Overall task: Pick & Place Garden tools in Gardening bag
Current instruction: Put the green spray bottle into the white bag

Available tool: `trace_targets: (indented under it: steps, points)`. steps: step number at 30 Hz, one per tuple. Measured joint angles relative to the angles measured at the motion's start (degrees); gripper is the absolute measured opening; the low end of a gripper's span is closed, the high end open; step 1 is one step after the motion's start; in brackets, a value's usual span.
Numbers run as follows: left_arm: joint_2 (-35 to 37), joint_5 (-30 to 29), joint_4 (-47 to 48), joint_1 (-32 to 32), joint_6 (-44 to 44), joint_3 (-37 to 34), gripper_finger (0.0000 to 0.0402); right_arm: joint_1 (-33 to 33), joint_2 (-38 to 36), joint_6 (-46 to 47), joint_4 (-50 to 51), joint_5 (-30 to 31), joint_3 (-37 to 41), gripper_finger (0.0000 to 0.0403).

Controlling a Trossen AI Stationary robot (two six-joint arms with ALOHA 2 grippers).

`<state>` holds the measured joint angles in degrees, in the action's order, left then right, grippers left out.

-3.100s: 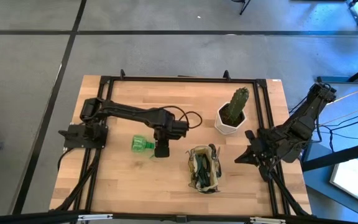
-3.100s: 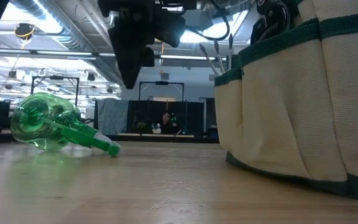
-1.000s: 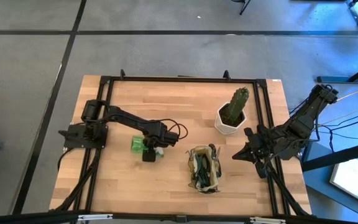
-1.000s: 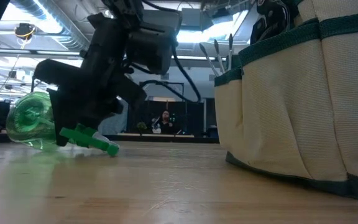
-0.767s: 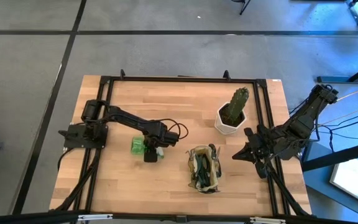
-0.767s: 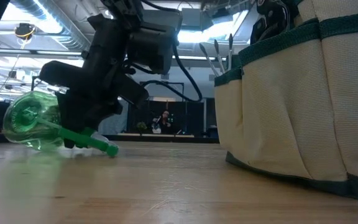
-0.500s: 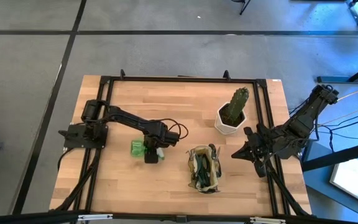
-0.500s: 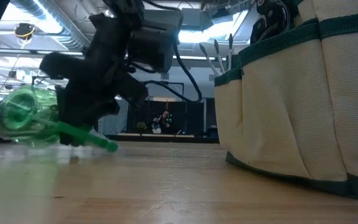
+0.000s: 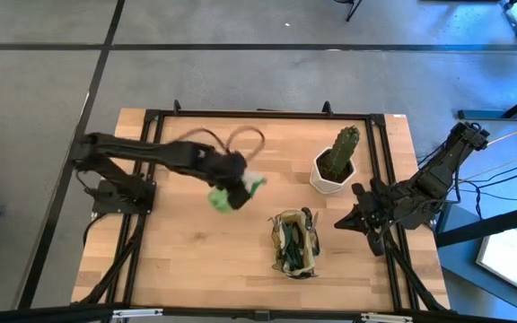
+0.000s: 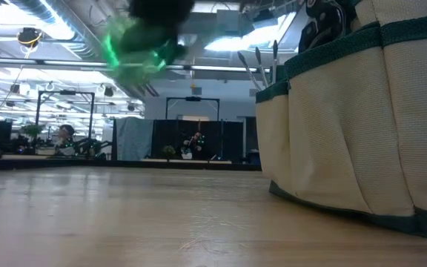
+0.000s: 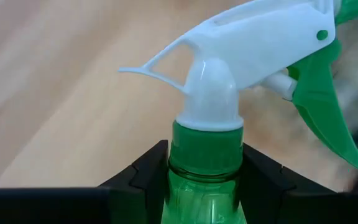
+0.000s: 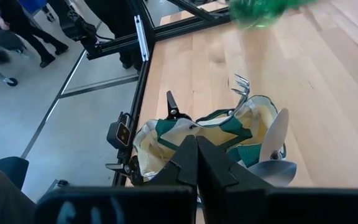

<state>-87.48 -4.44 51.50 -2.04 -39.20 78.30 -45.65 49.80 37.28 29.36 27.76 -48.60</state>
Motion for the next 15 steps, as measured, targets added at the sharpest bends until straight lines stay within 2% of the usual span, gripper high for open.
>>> trace_targets:
  steps: [3,6,11,15]
  points:
    - [4.75,-4.83,-11.96,-0.53,-5.22,0.14,0.0146,0.0,0.0,0.0,0.01,-0.86,0.02,0.0001]
    - [5.77,-7.84,-24.15,-1.55,-6.56,0.2,0.0146,0.0,0.0,0.0,-0.01,-1.01,0.02,0.0001]
    - [2.08,-7.64,-41.19,-3.89,-6.28,0.27,0.0146,0.0,-0.03,0.84,-0.14,-1.0,0.02,0.0001]
    - [-2.59,-6.15,-49.69,-6.01,-6.53,0.03,0.0146,0.0,-0.49,2.62,-2.06,-1.33,0.04,0.0001]
